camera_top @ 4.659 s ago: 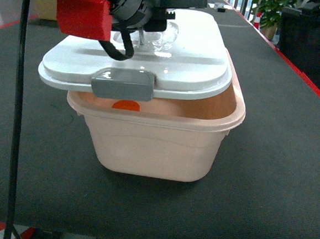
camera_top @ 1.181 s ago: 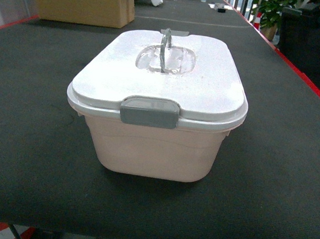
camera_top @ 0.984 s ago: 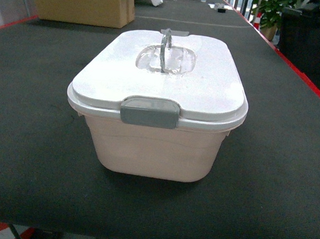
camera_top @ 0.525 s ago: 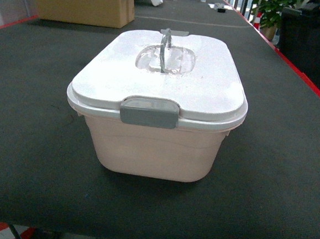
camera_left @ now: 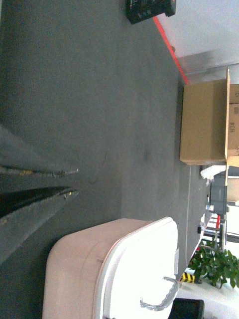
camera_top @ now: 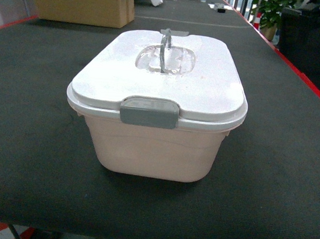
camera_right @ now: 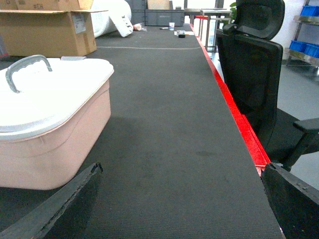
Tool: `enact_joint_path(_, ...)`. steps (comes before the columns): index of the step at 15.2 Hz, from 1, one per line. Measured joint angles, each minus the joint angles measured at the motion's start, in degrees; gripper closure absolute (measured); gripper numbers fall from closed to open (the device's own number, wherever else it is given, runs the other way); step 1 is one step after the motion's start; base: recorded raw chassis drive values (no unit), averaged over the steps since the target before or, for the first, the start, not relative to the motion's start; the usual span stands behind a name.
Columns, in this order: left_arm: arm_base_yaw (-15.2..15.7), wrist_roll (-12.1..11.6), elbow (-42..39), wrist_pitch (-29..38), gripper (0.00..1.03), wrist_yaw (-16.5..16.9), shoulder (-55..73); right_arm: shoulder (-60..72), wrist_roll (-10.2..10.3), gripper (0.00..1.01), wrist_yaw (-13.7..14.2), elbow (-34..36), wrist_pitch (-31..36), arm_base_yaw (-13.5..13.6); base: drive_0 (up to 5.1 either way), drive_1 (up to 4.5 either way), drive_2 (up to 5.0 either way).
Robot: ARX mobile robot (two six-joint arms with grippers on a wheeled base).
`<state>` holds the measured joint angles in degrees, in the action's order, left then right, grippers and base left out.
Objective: Pick capacitor and pack into box
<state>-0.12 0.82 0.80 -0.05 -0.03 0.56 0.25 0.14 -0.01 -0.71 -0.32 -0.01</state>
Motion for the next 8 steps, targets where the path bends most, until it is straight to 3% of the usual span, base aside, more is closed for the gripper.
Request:
enact_joint_path(7, 0.00, -0.02, 0.00, -0.17, 0.09, 0.00, 0.00, -0.02, 0.00, 0.03, 0.02, 0.00, 0.02, 0.00, 0.0, 0.00, 0.0)
enact_joint_path(8, 0.00, -0.07, 0.00, -0.17, 0.04, 0.02, 0.00, -0.02, 0.00, 0.03, 0.02, 0.00, 0.02, 0.00, 0.0, 0.00, 0.0)
